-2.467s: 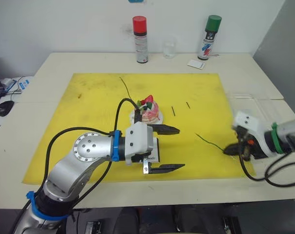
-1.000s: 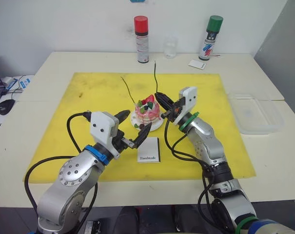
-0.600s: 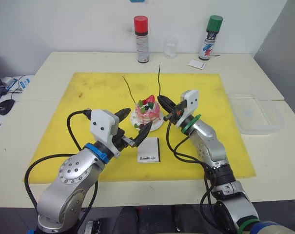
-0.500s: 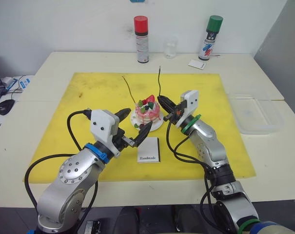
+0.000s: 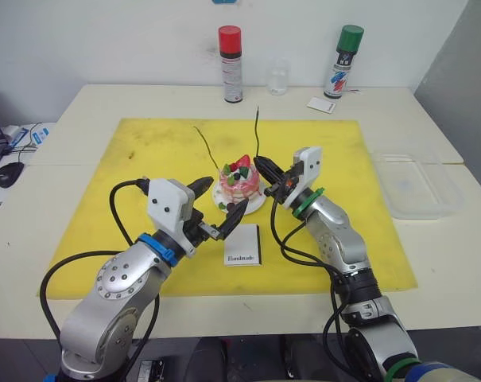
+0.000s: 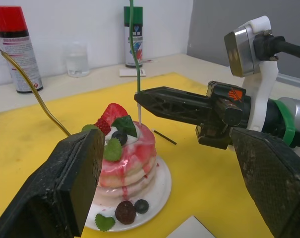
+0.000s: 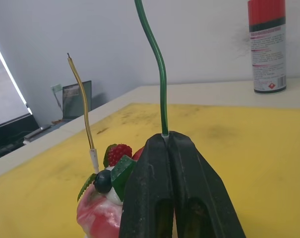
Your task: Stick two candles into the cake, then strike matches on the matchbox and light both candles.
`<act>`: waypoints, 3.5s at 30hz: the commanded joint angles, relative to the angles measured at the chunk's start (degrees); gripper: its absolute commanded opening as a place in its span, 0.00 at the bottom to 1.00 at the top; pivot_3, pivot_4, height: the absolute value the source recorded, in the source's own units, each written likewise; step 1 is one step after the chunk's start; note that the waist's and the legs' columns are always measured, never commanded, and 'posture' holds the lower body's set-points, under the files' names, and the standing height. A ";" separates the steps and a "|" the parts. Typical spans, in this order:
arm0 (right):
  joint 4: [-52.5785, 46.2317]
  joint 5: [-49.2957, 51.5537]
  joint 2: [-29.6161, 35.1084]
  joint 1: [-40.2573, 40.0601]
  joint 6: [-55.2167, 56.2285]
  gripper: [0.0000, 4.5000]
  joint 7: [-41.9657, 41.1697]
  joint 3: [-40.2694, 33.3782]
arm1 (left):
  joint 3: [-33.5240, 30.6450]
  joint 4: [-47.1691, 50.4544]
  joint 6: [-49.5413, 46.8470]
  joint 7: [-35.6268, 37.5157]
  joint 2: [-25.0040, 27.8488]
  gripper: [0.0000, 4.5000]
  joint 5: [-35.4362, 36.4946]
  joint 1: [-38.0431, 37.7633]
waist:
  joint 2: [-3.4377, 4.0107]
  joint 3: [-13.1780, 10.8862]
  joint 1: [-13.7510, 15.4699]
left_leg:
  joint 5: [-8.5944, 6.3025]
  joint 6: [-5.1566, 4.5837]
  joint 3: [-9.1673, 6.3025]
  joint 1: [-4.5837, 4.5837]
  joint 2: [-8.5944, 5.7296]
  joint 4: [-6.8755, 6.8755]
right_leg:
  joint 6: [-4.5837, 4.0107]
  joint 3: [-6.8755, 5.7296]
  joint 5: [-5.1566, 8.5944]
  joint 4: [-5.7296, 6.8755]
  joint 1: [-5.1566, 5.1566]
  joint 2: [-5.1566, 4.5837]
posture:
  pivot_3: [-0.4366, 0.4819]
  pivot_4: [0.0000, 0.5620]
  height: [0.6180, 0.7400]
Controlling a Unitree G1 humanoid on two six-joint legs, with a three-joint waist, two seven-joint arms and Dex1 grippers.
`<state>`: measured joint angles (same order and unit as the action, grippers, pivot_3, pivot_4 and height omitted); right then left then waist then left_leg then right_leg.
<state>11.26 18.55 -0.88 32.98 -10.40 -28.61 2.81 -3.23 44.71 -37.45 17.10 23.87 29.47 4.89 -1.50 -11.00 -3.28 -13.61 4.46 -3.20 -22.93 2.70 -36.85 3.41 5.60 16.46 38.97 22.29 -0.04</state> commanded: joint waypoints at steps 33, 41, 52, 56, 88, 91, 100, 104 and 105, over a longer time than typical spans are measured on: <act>-1.78 -1.69 2.43 -2.68 1.98 0.44 -2.75 0.98 | -1.09 0.54 -0.59 -0.08 0.45 1.00 1.35 2.18 | 0.00 -0.01 -0.01 | 0.00 0.00 0.02 0.00 0.00 0.03 | 0.01 0.02 0.01 -0.04 0.01 0.01 | 0.48 0.27 1.00; -9.87 0.11 9.59 -6.18 -2.30 0.44 -6.29 -0.32 | -4.26 1.04 -2.29 3.11 3.81 1.00 4.55 -0.63 | 0.00 -0.01 0.01 | 0.00 0.00 0.02 -0.01 0.00 0.07 | 0.00 0.02 0.02 -0.08 0.01 0.00 | 0.48 0.27 1.00; -10.10 -9.42 29.93 -5.82 4.13 0.00 -25.83 9.88 | -8.91 -31.13 -30.85 -8.94 38.41 1.00 81.72 4.08 | -0.08 -0.24 -0.28 | -0.01 -0.02 -0.09 0.06 0.12 0.07 | 0.14 -0.04 0.30 0.02 0.05 0.08 | 0.48 0.27 1.00; -9.41 -10.20 29.59 -4.88 4.53 0.00 -27.07 11.01 | 0.31 -43.54 -41.61 -0.36 41.68 1.00 83.53 11.83 | 0.04 -0.40 -0.28 | -0.01 -0.02 0.04 0.01 -0.01 0.08 | 0.16 0.01 0.31 -0.03 0.06 -0.02 | 0.48 0.27 1.00; -15.95 -15.26 26.43 -8.05 -2.30 0.00 -30.83 20.99 | 7.56 -72.39 -50.85 -19.77 17.16 1.00 83.53 30.80 | -0.05 -0.38 0.40 | 0.00 0.02 -0.16 0.01 -0.09 0.00 | -0.07 -0.14 0.18 0.02 -0.01 -0.06 | 0.48 0.27 1.00; -15.99 -15.18 25.50 -7.69 -3.10 0.00 -30.75 20.92 | 7.07 -72.74 -50.85 -20.65 16.28 1.00 83.53 30.88 | -0.05 -0.38 0.54 | 0.00 0.02 -0.17 0.01 -0.09 0.00 | -0.08 -0.14 0.17 0.03 -0.01 -0.06 | 0.48 0.27 1.00; -14.33 -16.57 28.67 -7.08 -1.80 0.00 -31.60 20.13 | 5.48 -71.81 -50.58 -22.70 14.66 1.00 83.53 29.84 | -0.05 -0.37 1.30 | 0.01 0.03 -0.16 0.00 -0.13 -0.03 | -0.06 -0.15 0.16 0.02 -0.04 -0.11 | 0.48 0.27 1.00; -13.12 -16.02 34.48 -6.46 0.47 0.00 -34.36 17.84 | 5.03 -71.04 -50.54 -23.16 15.14 1.00 83.53 29.10 | -0.07 -0.36 1.53 | 0.01 0.04 -0.15 0.00 -0.19 -0.05 | -0.03 -0.14 0.15 -0.01 -0.07 -0.16 | 0.48 0.27 1.00; -12.68 -15.79 35.55 -6.05 1.02 0.00 -34.84 17.41 | 5.00 -70.99 -50.54 -23.21 15.22 1.00 83.53 29.03 | -0.07 -0.36 1.51 | 0.01 0.04 -0.15 0.00 -0.19 -0.06 | -0.03 -0.13 0.15 -0.02 -0.08 -0.16 | 0.48 0.27 1.00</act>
<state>-2.66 3.44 32.95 26.51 -9.85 -62.55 22.27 1.73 -27.01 -87.57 -5.55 38.84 112.99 35.06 -1.57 -11.36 -1.77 -13.60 4.50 -3.34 -22.92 2.51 -36.91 3.38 5.47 16.61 38.96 22.22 -0.20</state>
